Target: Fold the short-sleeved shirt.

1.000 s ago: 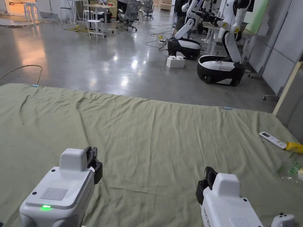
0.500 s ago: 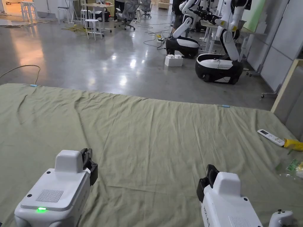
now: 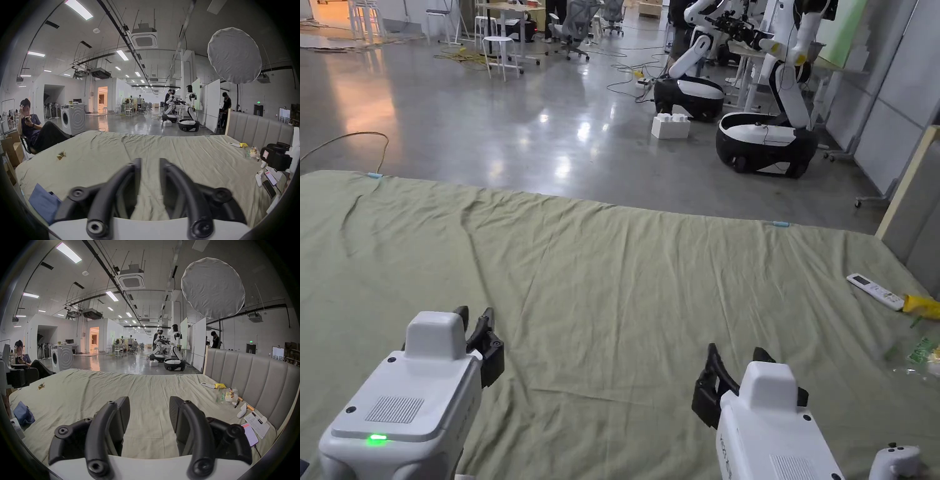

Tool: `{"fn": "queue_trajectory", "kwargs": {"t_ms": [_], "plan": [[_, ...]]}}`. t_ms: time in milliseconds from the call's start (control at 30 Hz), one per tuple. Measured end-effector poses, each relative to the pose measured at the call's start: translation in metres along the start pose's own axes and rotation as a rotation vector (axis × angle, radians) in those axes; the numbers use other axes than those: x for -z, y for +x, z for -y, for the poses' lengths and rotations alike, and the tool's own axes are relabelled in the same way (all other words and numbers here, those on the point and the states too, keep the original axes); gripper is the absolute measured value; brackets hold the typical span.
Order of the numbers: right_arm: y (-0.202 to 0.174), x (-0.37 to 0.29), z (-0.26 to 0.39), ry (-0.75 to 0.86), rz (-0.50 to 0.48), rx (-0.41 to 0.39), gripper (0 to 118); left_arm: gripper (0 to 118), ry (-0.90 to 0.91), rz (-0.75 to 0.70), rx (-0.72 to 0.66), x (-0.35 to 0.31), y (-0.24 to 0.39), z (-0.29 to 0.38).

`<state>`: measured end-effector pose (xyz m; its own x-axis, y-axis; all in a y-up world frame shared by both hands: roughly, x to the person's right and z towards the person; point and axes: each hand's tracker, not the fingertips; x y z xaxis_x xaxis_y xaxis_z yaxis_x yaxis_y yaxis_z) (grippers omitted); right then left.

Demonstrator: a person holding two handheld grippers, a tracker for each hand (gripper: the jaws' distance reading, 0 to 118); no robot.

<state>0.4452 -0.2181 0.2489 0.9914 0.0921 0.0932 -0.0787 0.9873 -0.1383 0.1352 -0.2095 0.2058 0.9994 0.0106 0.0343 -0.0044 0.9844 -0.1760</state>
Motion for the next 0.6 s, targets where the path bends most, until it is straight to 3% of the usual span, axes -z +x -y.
{"fn": "queue_trajectory", "kwargs": {"t_ms": [33,67,200,267,433,600], "plan": [[0.0,0.0,0.0,0.002,0.002,-0.001,60,58,0.003,-0.001,0.0,0.0,0.0,0.0],[-0.001,0.0,0.0,0.001,0.005,-0.003,68,66,0.01,-0.008,0.003,-0.001,0.001,0.001],[-0.001,-0.001,0.0,0.011,0.018,-0.003,96,77,0.031,-0.034,0.022,-0.004,0.002,0.001],[0.0,-0.001,-0.001,0.015,0.015,0.002,110,88,0.031,-0.033,0.024,-0.004,0.0,0.0],[0.001,-0.002,-0.005,0.026,0.0,0.014,115,102,0.034,0.0,-0.007,-0.006,-0.006,-0.002],[0.0,-0.002,-0.012,0.04,-0.013,0.046,118,104,0.038,-0.005,-0.001,-0.006,-0.007,-0.003]]}}
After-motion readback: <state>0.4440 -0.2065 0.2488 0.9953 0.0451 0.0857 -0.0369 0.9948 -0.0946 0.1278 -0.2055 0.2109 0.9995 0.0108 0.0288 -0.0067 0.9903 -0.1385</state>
